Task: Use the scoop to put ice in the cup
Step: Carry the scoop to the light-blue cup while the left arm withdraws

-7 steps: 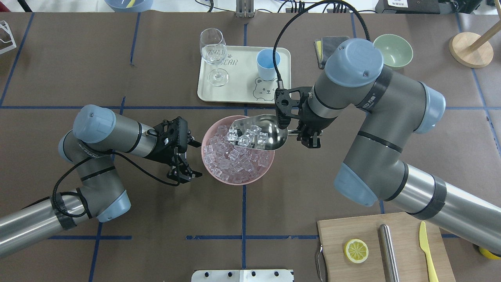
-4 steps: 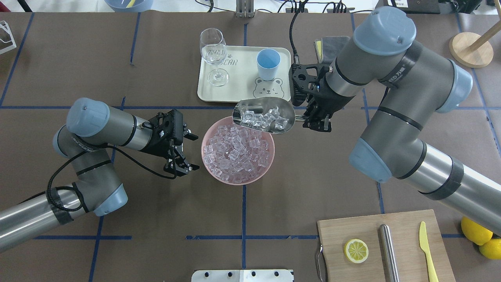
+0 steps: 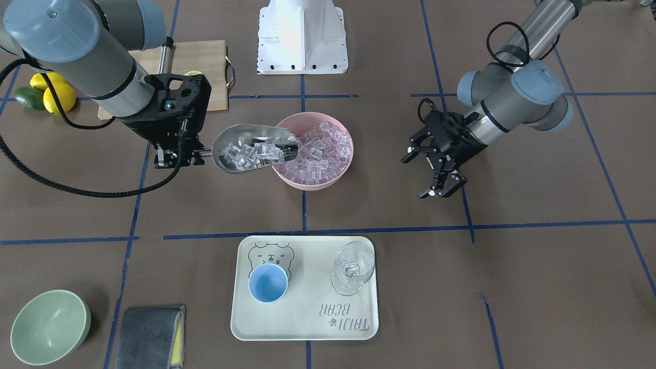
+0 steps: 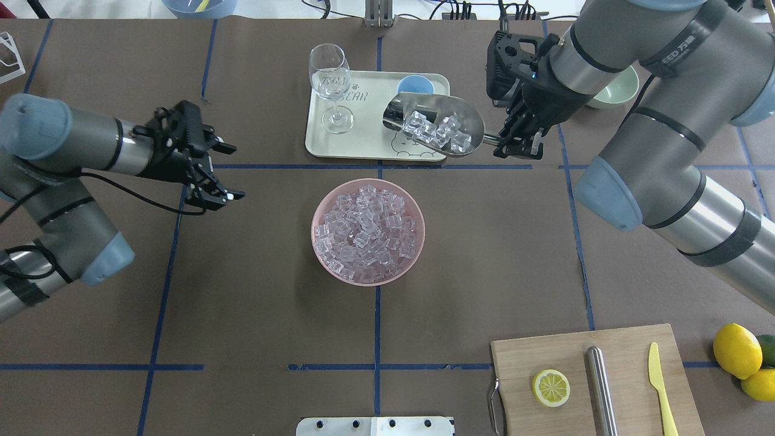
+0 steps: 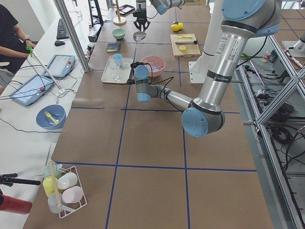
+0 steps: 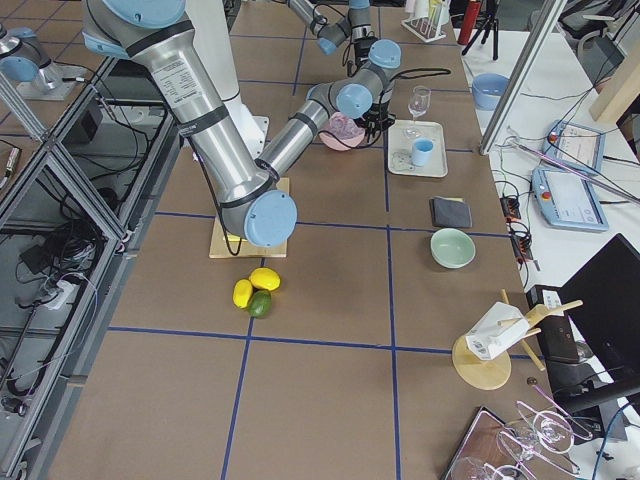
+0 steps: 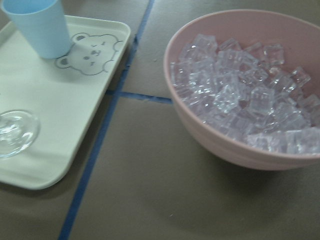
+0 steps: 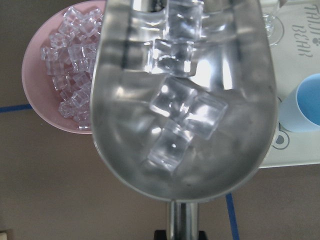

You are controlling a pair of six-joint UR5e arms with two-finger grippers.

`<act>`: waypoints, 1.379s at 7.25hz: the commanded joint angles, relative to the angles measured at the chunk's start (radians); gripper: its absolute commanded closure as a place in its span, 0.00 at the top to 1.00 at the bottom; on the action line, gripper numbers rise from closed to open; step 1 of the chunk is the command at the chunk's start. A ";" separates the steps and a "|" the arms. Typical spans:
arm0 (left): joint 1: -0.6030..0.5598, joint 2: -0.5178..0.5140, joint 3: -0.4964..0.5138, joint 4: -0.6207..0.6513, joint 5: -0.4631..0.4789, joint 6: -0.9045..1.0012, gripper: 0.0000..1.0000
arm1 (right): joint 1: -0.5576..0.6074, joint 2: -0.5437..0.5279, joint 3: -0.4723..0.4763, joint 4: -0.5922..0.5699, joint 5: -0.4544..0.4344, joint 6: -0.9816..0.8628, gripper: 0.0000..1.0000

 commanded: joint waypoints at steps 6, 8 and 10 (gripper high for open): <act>-0.394 0.100 -0.069 0.453 -0.009 -0.002 1.00 | 0.019 0.122 -0.077 -0.269 -0.040 0.359 0.00; -0.450 0.129 -0.064 0.455 -0.009 0.001 1.00 | -0.007 0.182 -0.114 -0.399 -0.080 0.360 0.00; -0.476 0.146 -0.061 0.456 -0.012 0.007 1.00 | -0.008 0.186 -0.191 -0.400 -0.071 0.407 0.00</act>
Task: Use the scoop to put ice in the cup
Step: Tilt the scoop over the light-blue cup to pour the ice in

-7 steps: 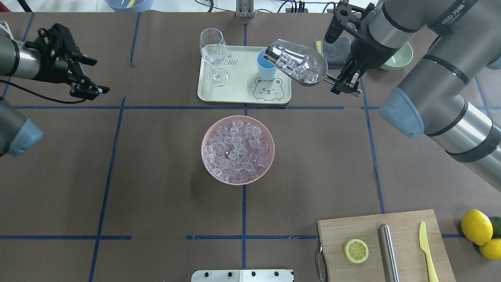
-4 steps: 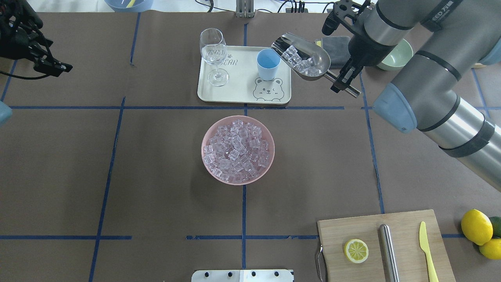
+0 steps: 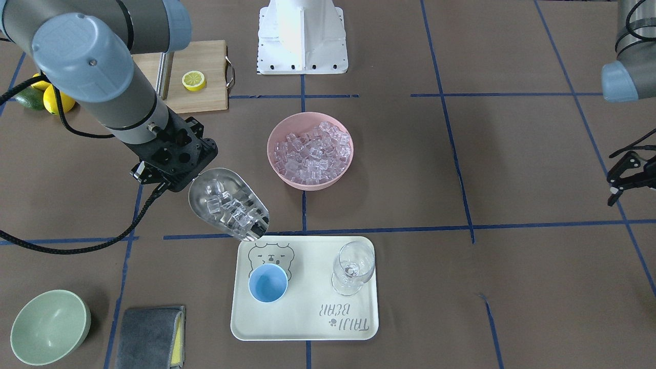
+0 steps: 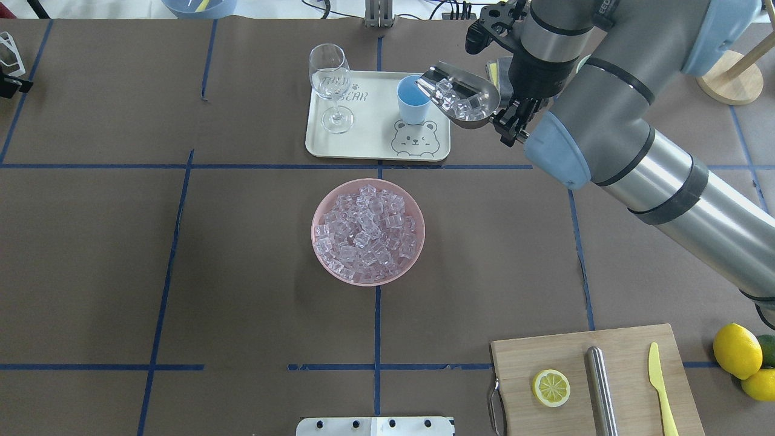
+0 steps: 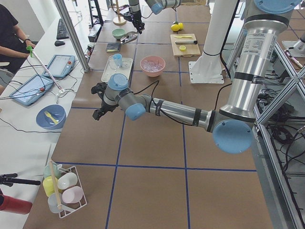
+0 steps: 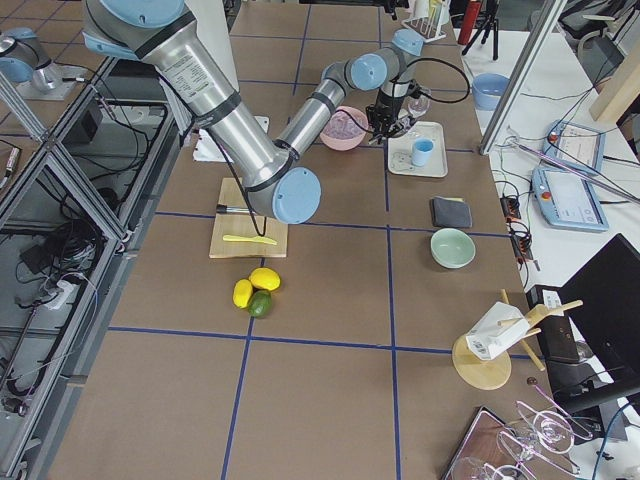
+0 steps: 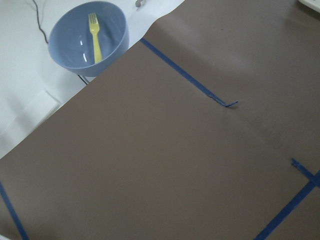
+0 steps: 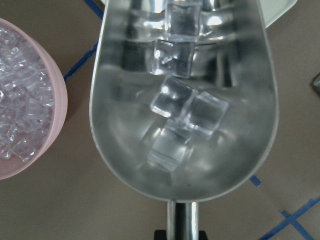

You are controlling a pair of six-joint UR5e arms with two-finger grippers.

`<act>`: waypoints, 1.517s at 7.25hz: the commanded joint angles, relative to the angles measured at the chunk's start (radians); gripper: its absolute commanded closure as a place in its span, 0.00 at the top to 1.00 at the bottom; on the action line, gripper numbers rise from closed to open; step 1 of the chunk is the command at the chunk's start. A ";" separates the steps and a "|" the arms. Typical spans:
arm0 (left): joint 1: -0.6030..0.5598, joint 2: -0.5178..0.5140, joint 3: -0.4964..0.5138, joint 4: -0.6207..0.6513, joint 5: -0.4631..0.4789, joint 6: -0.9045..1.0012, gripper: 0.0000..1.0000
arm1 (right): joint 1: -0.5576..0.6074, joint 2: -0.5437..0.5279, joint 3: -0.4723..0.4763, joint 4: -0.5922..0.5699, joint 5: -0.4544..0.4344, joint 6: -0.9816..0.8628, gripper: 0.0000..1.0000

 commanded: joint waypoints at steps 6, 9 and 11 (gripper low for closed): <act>-0.012 0.008 0.005 -0.004 -0.003 0.005 1.00 | -0.025 0.126 -0.295 -0.015 0.064 0.069 0.00; -0.012 0.008 0.005 -0.001 -0.003 0.005 1.00 | -0.031 0.199 -0.338 -0.127 0.058 0.066 0.00; -0.011 0.008 0.014 -0.006 -0.001 0.005 1.00 | -0.028 0.233 -0.396 -0.135 0.058 0.063 0.00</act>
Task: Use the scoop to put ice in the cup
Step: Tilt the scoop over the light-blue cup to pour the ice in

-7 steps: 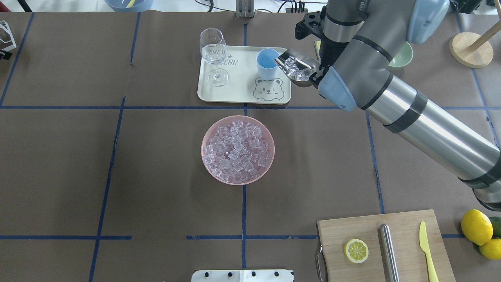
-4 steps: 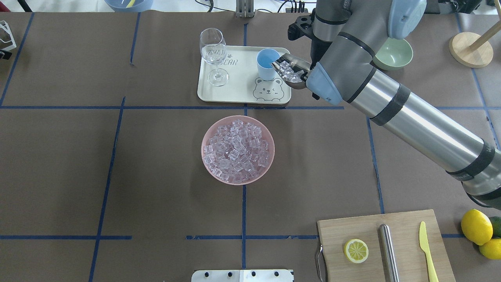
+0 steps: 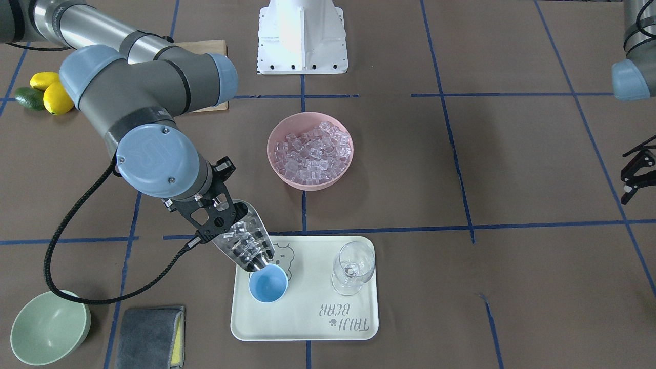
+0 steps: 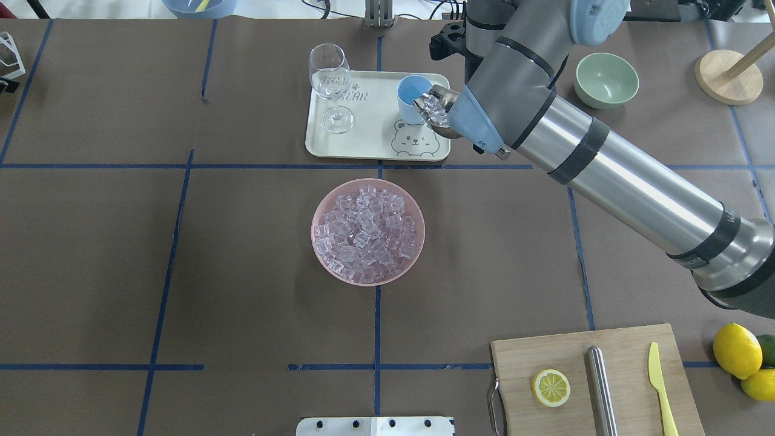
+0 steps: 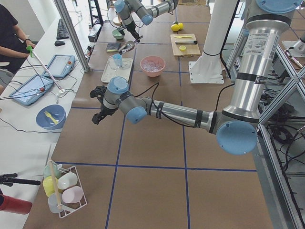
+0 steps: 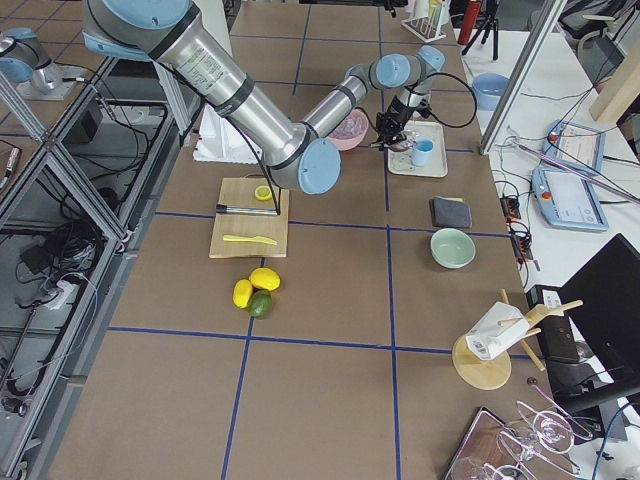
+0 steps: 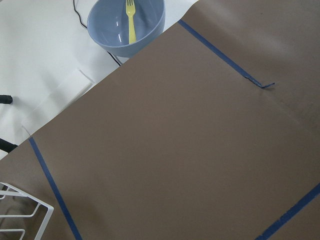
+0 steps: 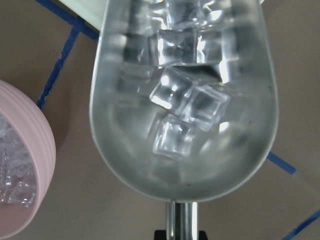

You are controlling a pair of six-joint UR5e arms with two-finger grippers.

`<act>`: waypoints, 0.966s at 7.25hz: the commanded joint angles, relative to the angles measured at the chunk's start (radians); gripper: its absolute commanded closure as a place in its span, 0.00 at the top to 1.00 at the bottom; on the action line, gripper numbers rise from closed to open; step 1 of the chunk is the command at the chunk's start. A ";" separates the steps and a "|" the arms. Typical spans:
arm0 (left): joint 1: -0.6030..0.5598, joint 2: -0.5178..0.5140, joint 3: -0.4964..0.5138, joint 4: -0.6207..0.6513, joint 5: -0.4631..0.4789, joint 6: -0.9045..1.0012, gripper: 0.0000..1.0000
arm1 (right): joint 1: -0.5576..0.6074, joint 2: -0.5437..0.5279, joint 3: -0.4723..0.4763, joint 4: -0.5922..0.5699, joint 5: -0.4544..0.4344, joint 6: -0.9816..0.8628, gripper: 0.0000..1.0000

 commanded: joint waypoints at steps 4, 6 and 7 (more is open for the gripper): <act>0.001 0.000 0.008 -0.005 -0.001 0.002 1.00 | 0.029 0.121 -0.104 -0.195 -0.003 -0.113 0.00; 0.001 -0.003 0.008 -0.007 -0.001 0.000 1.00 | 0.029 0.121 -0.105 -0.201 -0.017 -0.124 0.00; 0.001 -0.006 0.006 -0.005 -0.001 0.000 1.00 | 0.029 0.121 -0.105 -0.226 -0.019 -0.140 0.00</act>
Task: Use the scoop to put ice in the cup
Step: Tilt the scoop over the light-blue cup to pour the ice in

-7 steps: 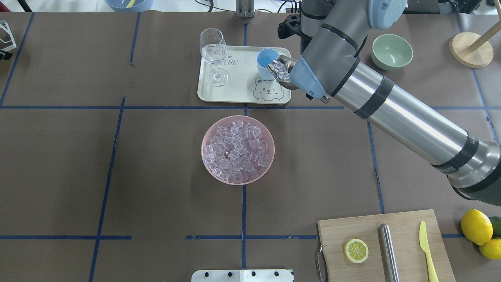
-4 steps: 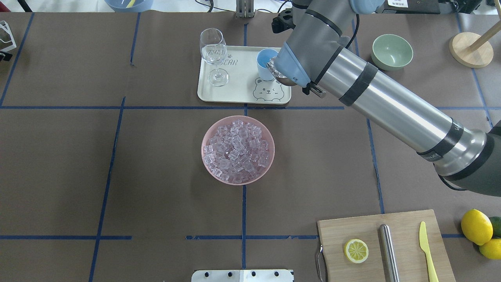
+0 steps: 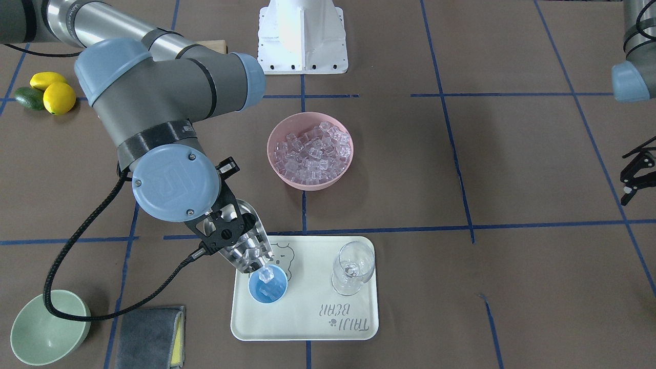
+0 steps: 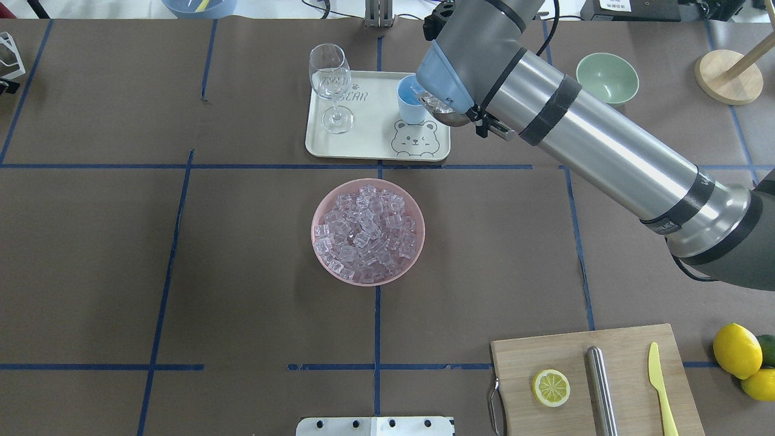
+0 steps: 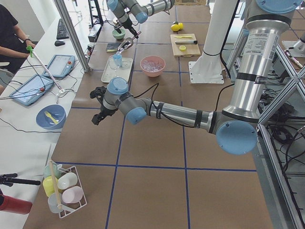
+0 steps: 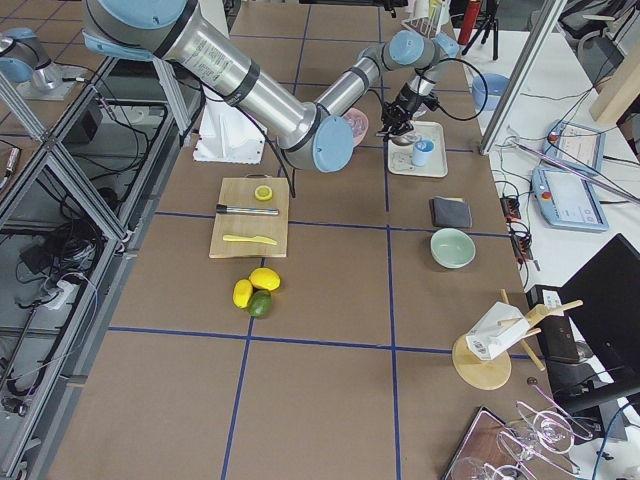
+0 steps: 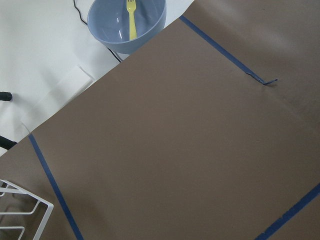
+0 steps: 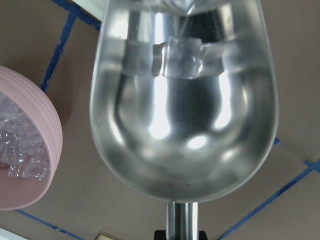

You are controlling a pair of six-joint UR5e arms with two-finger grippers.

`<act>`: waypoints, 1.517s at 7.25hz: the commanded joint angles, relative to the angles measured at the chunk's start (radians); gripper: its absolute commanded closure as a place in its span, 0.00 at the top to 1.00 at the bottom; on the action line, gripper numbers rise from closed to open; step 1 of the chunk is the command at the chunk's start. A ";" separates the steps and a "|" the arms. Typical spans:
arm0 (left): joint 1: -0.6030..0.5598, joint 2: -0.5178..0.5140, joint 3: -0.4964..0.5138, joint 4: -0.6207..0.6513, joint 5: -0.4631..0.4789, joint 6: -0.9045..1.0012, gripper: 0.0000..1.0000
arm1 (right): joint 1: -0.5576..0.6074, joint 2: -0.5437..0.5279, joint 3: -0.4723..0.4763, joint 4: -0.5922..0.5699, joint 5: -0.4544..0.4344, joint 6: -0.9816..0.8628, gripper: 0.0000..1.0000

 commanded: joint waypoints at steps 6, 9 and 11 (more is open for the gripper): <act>0.000 -0.009 -0.004 0.001 0.000 -0.007 1.00 | -0.002 0.036 -0.008 -0.154 -0.090 -0.104 0.00; 0.002 -0.010 -0.001 -0.001 0.000 -0.008 1.00 | -0.002 0.042 -0.008 -0.160 -0.098 -0.115 0.00; 0.003 -0.010 -0.003 -0.001 0.002 -0.011 1.00 | 0.005 0.004 0.076 -0.156 -0.092 -0.116 0.00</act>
